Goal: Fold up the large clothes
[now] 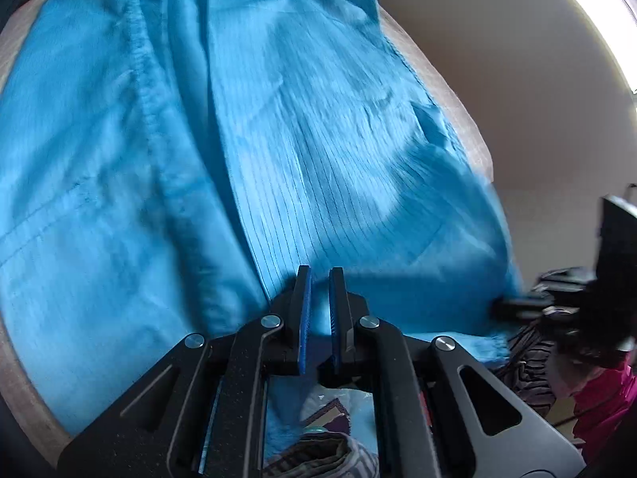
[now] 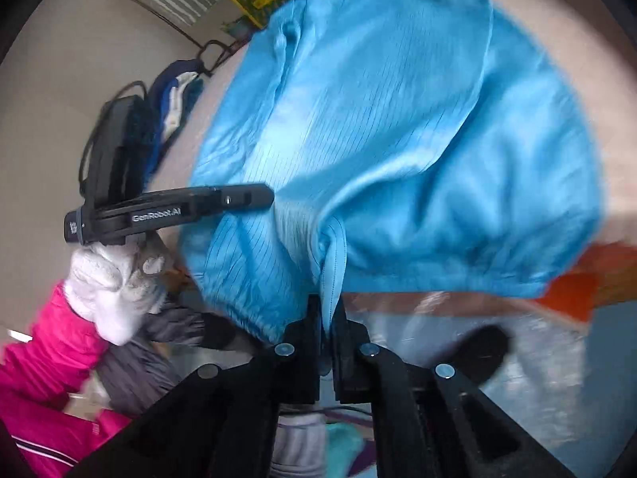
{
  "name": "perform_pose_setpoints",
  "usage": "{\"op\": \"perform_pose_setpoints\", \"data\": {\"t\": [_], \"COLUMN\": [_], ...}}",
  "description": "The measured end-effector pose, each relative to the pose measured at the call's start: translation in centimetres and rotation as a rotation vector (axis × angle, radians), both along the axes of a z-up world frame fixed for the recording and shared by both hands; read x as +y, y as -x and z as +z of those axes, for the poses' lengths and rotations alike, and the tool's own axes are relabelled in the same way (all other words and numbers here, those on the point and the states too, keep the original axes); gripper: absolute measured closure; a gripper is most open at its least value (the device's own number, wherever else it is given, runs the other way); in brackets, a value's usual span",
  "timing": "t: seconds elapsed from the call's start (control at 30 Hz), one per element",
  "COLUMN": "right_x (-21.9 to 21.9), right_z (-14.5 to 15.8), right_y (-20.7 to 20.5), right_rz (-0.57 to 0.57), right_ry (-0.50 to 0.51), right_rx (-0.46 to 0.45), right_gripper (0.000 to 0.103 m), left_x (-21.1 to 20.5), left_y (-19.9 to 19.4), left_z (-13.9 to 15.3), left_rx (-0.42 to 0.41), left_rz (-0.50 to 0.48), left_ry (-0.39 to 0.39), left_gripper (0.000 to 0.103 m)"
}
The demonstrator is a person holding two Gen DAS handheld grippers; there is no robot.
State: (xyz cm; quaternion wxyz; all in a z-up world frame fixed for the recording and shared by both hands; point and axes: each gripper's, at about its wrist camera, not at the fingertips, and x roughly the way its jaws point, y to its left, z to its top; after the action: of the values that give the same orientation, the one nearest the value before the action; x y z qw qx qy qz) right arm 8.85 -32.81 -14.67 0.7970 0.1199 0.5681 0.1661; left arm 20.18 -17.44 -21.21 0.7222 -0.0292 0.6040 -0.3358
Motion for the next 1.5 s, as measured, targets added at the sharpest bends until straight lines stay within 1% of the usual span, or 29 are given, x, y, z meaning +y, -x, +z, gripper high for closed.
{"op": "perform_pose_setpoints", "data": {"t": [0.03,0.07,0.1,0.13,0.2,0.23,0.27,0.3,0.37,0.4,0.43,0.47,0.53,0.63,0.73,0.83,0.87,0.9,0.93,0.97,1.03,1.13,1.2,1.3,1.33,1.37,1.43,1.47,1.5], "right_x": [-0.1,-0.4,-0.7,-0.8,-0.9,-1.1,-1.5,-2.6,-5.3,-6.9,-8.7,-10.1,-11.2,-12.1,-13.3,-13.7,-13.8,-13.9,-13.9,-13.9,-14.0,-14.1,-14.0,-14.0,-14.2,-14.5,-15.2,-15.6,-15.7], "right_z": [1.4,3.1,4.2,4.7,3.7,2.8,2.0,1.5,1.1,1.1,0.9,0.6,-0.1,-1.5,-3.8,-5.5,-6.0,-6.4,-6.5,-6.6,-6.5,-6.3,-6.2,-6.3,-6.4,-6.3,-5.8,-5.6,-5.6], "right_y": [0.2,0.7,0.9,0.9,1.0,1.0,0.8,0.6,-0.2,-0.7,-1.6,-2.7,-4.7,-8.4,-11.9,-14.2,-14.8,-15.4,-15.8,-16.3,-16.9,-18.1,-18.9,-20.8,-21.3,-21.9,-22.5,-22.8,-22.9], "right_rz": [-0.007,-0.012,-0.003,0.014,0.079,0.091,0.083,0.070,0.015,-0.028,-0.081,-0.125,-0.173,-0.213,-0.236,-0.260,-0.260,-0.257,-0.254,-0.252,-0.257,-0.269,-0.268,-0.272,-0.273,-0.280,-0.280,-0.267,-0.245], "right_ry": [0.038,0.099,0.126,0.147,0.245,0.304,0.347,0.357,0.274,0.198,0.107,0.040,-0.008,-0.033,-0.117,-0.141,-0.150,-0.164,-0.174,-0.176,-0.163,-0.141,-0.097,-0.038,-0.035,-0.012,0.028,0.030,0.010], "right_rx": [-0.030,-0.067,-0.080,-0.066,0.000,0.038,0.069,0.089,0.097,0.085,0.070,0.063,0.043,0.034,0.073,0.102,0.107,0.104,0.095,0.083,0.067,0.036,0.019,0.009,0.024,0.030,0.009,0.007,0.019], "right_gripper": [0.102,0.102,0.102,0.102,0.100,0.087,0.079,0.073,0.072,0.071,0.070,0.070,0.069,0.069,0.069,0.070,0.071,0.075,0.085,0.089,0.103,0.103,0.103,0.103,0.103,0.103,0.103,0.103,0.103], "left_x": [-0.8,-1.9,-3.0,-4.1,-5.5,-6.0,-6.1,-6.0,-5.7,-5.5,-5.3,-5.2,-5.1,-5.0,-5.0,-5.0,-5.0,-5.1,-5.2,-5.2,-5.5,-6.5,-7.0,-7.3,-7.6,-7.7,-7.3,-7.2,-7.1], "left_y": [0.2,0.5,0.9,1.3,1.9,1.9,1.8,1.7,1.3,1.3,1.2,1.1,1.0,1.2,1.0,0.8,0.7,0.7,0.6,0.6,0.5,-0.1,-0.7,-1.2,-1.5,-1.8,-2.4,-2.7,-3.0], "left_z": [-0.1,-0.3,-0.5,-0.7,-0.5,-0.4,-0.5,-0.6,-0.7,-0.7,-0.7,-0.6,-0.6,-0.7,-0.8,-1.0,-1.0,-1.0,-1.0,-1.0,-1.0,-1.3,-1.2,-0.8,-0.9,-0.7,0.5,0.9,1.3], "left_rx": [0.000,0.001,0.003,-0.011,-0.061,-0.066,-0.059,-0.046,-0.025,-0.025,-0.025,-0.025,-0.024,-0.011,0.003,0.017,0.021,0.023,0.024,0.026,0.032,0.040,0.048,0.046,0.055,0.068,0.052,0.043,0.032], "left_rz": [-0.012,-0.030,-0.050,-0.069,-0.090,-0.098,-0.099,-0.094,-0.093,-0.094,-0.093,-0.095,-0.096,-0.087,-0.076,-0.063,-0.060,-0.059,-0.061,-0.062,-0.068,-0.081,-0.090,-0.096,-0.096,-0.095,-0.071,-0.059,-0.052], "left_ry": [0.003,0.010,0.015,0.009,-0.013,-0.013,-0.006,0.001,0.019,0.017,0.017,0.016,0.012,0.015,0.022,0.032,0.035,0.036,0.037,0.036,0.034,0.025,0.024,0.025,0.027,0.037,0.085,0.096,0.107], "left_gripper": [0.098,0.098,0.098,0.098,0.098,0.098,0.098,0.098,0.098,0.098,0.098,0.098,0.098,0.098,0.098,0.098,0.098,0.098,0.098,0.098,0.098,0.098,0.098,0.098,0.098,0.098,0.098,0.098,0.098]}}
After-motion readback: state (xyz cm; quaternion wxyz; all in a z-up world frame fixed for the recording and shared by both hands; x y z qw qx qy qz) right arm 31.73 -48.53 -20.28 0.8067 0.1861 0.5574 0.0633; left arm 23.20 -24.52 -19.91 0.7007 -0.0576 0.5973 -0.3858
